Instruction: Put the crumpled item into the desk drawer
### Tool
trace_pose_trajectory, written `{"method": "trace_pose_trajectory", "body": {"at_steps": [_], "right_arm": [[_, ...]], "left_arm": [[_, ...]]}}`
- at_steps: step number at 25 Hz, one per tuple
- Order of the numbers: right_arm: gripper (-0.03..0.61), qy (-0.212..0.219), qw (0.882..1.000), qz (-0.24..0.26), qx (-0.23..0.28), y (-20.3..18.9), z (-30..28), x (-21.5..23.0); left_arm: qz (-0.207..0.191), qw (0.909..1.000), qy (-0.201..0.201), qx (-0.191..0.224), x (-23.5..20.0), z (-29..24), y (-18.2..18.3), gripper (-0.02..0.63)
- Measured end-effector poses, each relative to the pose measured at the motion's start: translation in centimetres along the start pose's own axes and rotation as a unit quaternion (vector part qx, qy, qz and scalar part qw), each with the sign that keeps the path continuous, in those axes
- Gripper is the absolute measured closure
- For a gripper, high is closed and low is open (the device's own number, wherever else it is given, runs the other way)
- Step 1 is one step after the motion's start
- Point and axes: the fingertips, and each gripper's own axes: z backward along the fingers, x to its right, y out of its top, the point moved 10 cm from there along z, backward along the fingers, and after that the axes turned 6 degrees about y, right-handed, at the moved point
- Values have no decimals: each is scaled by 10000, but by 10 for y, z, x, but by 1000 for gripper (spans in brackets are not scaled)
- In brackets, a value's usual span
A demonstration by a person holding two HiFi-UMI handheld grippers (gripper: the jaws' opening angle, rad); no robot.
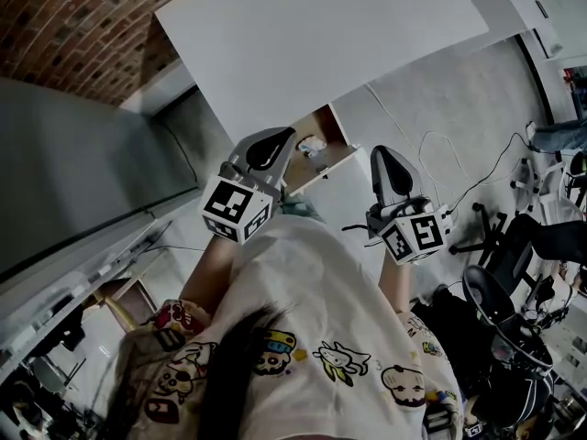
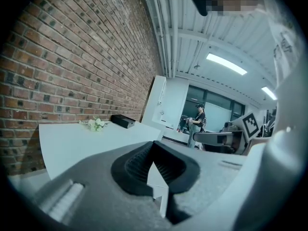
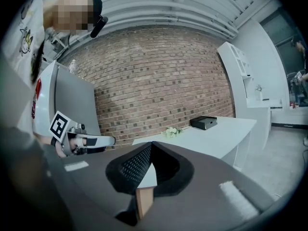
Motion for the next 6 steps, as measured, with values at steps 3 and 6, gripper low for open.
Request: {"method": "trace_pose_trajectory", "body": {"at_steps": [3,6], "right_arm": [[569,14,10000,-19,-9,-1,-3,1],[569,35,10000,-47,-2,-1,-5,4]], "left_arm": [[7,10000,0,-13,-2,-2,0,615],[19,10000,-10,-28,-3,-5,-1,615]]}}
